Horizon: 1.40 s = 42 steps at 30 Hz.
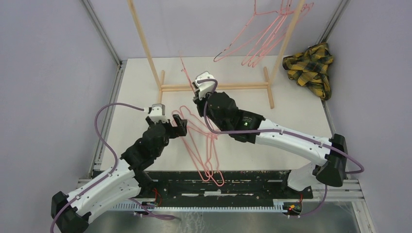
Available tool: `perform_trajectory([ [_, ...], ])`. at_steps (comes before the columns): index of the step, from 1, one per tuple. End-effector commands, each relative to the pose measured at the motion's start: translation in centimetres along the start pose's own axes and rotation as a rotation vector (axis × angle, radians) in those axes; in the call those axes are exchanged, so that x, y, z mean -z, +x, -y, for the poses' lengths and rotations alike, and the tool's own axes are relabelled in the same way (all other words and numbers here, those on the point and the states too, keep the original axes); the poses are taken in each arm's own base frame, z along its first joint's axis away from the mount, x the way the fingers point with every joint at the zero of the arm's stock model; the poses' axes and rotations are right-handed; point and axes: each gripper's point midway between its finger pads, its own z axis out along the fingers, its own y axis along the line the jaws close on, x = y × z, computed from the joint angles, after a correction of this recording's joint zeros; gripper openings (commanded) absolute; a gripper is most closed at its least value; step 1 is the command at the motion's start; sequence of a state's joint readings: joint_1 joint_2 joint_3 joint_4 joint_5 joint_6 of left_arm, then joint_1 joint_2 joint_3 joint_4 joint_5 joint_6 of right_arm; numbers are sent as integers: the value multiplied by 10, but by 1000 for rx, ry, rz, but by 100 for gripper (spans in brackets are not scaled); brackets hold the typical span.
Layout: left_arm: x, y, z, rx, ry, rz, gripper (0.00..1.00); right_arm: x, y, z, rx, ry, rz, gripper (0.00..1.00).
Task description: Organize the hangers
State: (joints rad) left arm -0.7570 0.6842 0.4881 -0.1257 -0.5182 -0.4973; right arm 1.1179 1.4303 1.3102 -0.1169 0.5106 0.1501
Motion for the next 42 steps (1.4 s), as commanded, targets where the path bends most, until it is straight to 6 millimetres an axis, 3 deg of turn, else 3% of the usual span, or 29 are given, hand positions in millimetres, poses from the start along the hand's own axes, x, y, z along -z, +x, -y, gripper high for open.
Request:
perform_trajectory([
  [1,-5,14,-5,-16,-20,-29,99,-13,-106,8,-70,76,268,0],
  [7,-11,16,0,-42,-27,-63,99,-49,-163,28,-130,147,366,1],
  [13,-8,18,-3,-31,-23,-56,99,-91,-186,64,-167,236,417,1],
  [17,-6,21,-6,-22,-26,-54,99,-109,-206,86,-180,274,464,0],
  [23,-7,25,-9,-23,-40,-60,99,-130,-212,120,-207,334,493,1],
  [32,-10,29,-11,-29,-53,-68,99,-142,-206,173,-272,406,515,1],
  [42,-14,33,-12,-58,-66,-80,99,-140,-213,196,-292,407,548,0],
])
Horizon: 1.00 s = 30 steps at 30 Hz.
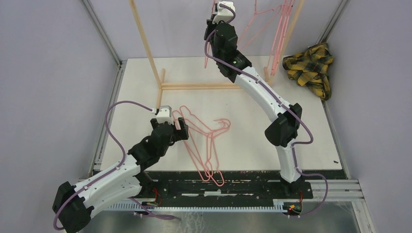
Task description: Organize the hangers
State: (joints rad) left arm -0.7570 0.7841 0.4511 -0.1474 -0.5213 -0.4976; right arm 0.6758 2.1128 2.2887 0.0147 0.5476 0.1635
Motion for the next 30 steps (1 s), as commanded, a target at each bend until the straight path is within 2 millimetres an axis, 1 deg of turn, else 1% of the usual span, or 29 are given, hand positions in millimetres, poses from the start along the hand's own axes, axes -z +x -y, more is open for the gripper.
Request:
perform_trajectory([
  [1,-2,-10,3,22,0,39,99,4,-54,-4,-95,-40,121,1],
  [5,-5,-5,2,14,-5,31,99,15,-58,-7,-116,-84,118,1],
  [8,-7,-3,2,3,-8,23,99,24,-53,-8,-125,-112,98,1],
  [9,-7,-3,3,1,-8,21,99,27,-54,-7,-128,-117,101,1],
  [10,-8,-3,3,-2,-9,18,99,30,-48,-6,-123,-116,93,1],
  [13,-9,-2,5,-2,-3,15,99,36,-56,-3,-122,-120,108,1],
  [18,-11,-2,7,-4,-1,12,99,40,-76,-5,-110,-138,143,1],
  [21,-12,-2,7,-6,-4,11,99,44,-83,-4,-115,-146,159,1],
  [26,-15,1,9,-14,0,-1,99,41,-83,-2,-95,-125,166,1],
  [30,-16,2,9,-17,-4,-5,99,30,-84,-4,-86,-109,173,1],
])
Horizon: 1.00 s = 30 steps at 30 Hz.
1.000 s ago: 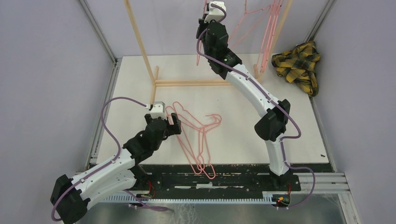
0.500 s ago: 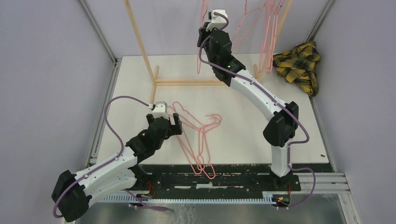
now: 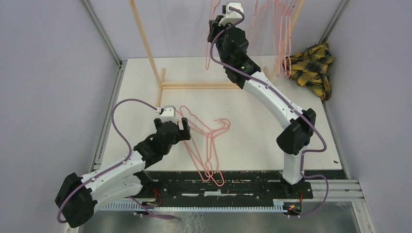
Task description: Organize the hangers
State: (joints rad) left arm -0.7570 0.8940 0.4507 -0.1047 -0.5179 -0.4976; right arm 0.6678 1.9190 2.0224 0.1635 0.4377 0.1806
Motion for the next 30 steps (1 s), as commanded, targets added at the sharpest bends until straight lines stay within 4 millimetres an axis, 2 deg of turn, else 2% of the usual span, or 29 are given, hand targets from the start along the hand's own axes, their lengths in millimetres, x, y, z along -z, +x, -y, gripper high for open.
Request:
perform_trajectory([
  [1,-1,-16,7,17,18,50,99,-8,-53,-4,-22,11,114,1],
  [5,2,-16,5,21,13,53,99,-28,-51,4,-12,67,114,1],
  [7,3,-16,3,25,12,55,99,-34,-57,12,-31,94,126,1],
  [10,5,-14,0,30,7,55,99,-39,-42,25,-37,138,84,1],
  [17,4,-4,-3,29,1,38,99,-23,-20,39,-54,149,43,1],
  [21,2,-3,-1,28,5,28,99,-24,-14,39,-31,146,18,1],
  [26,1,-3,0,32,7,31,99,-28,-16,39,-15,129,26,1],
  [30,1,-3,-2,28,1,33,99,-30,-33,37,-4,118,67,1],
])
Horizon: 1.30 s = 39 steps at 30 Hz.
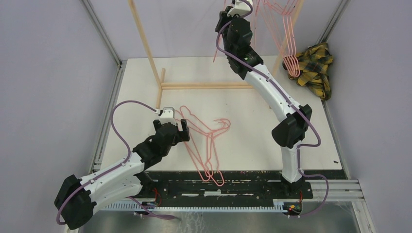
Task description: Organize the hangers
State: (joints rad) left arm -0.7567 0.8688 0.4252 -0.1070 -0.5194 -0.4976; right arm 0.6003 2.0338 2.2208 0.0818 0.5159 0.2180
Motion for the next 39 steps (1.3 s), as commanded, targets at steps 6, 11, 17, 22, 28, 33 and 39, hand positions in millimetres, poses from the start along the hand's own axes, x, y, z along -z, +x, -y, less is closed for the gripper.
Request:
perform_trajectory([
  [6,-3,-10,3,19,-3,35,99,7,-54,-15,-16,-82,78,1],
  [11,-4,-8,6,17,6,28,99,29,-79,-17,-57,-131,110,1],
  [17,-7,-5,8,15,14,20,99,42,-82,-16,-57,-159,104,1],
  [22,-8,-6,9,15,15,17,99,41,-99,-19,-46,-170,135,1],
  [28,-9,-3,9,14,13,14,99,36,-100,-28,-42,-195,105,1],
  [33,-10,3,7,11,11,3,99,46,-84,-23,-55,-201,79,1],
  [39,-11,6,7,14,11,-2,99,51,-73,-21,-51,-212,54,1],
])
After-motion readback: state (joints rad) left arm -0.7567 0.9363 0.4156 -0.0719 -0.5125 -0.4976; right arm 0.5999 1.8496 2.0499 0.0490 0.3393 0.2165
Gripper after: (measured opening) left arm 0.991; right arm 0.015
